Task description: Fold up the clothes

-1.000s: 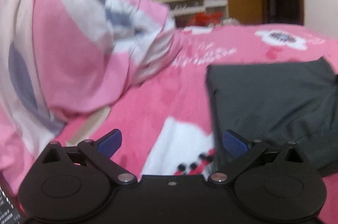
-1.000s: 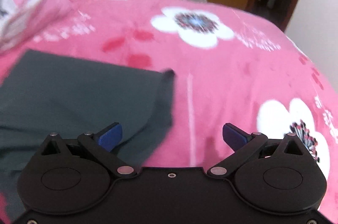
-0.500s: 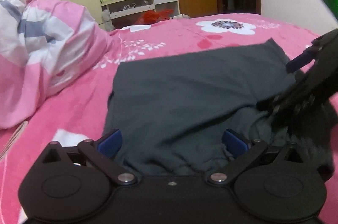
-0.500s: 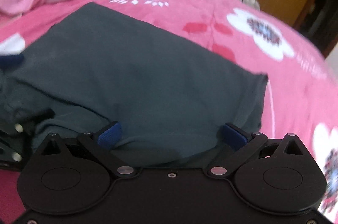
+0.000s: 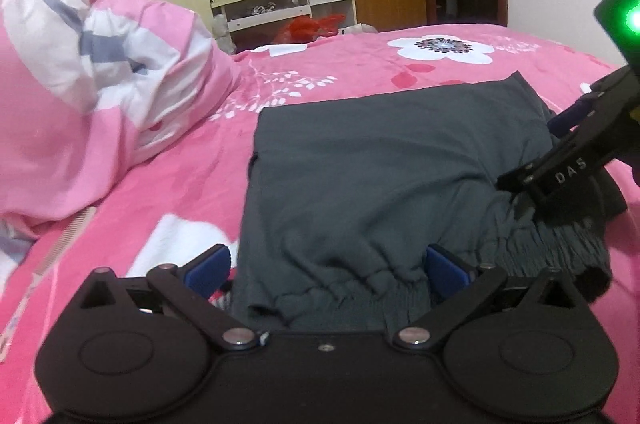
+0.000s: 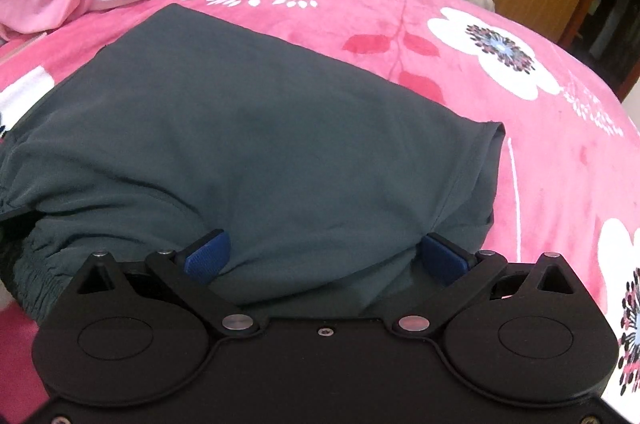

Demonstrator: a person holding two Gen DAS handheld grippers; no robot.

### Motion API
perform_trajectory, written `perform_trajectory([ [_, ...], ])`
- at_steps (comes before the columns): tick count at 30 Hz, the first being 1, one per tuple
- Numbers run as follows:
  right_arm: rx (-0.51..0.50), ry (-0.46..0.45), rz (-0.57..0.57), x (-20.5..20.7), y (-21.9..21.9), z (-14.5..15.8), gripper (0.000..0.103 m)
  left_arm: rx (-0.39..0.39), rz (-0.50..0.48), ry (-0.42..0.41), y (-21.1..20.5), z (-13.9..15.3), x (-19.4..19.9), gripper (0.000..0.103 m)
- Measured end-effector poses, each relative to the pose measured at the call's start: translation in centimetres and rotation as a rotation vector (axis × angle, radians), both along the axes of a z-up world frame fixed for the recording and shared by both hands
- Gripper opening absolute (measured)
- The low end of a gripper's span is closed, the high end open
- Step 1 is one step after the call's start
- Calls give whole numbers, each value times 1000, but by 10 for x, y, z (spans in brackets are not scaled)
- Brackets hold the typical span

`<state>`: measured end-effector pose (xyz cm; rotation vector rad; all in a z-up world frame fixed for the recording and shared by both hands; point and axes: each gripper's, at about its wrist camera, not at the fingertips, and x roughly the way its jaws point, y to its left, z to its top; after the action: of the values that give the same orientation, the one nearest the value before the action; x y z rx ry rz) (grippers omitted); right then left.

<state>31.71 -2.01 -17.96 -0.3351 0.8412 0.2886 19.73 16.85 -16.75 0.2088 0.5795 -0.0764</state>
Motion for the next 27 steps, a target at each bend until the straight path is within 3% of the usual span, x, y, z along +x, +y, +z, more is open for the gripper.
perform_trajectory([
  [2, -7, -4, 2, 0, 1, 0, 103, -10, -3, -37, -7, 8, -1, 103],
  [5, -2, -3, 2, 0, 0, -1, 103, -22, -56, -25, -18, 5, 11, 103],
  [8, 10, 6, 1, 1, -2, -1, 103, 13, -87, 34, -27, -15, 29, 103],
  [15, 13, 7, 6, 2, -3, -3, 103, -87, -57, 54, -13, -33, 33, 103],
  [18, 14, 7, 8, 2, -4, -3, 103, -66, -69, 60, -10, -29, 26, 103],
  [22, 10, 5, 8, 1, -4, -2, 103, -95, -49, 111, -3, -14, 19, 103],
  [27, 9, 3, 7, 1, -4, -3, 103, -126, -64, 21, -1, 7, 11, 103],
])
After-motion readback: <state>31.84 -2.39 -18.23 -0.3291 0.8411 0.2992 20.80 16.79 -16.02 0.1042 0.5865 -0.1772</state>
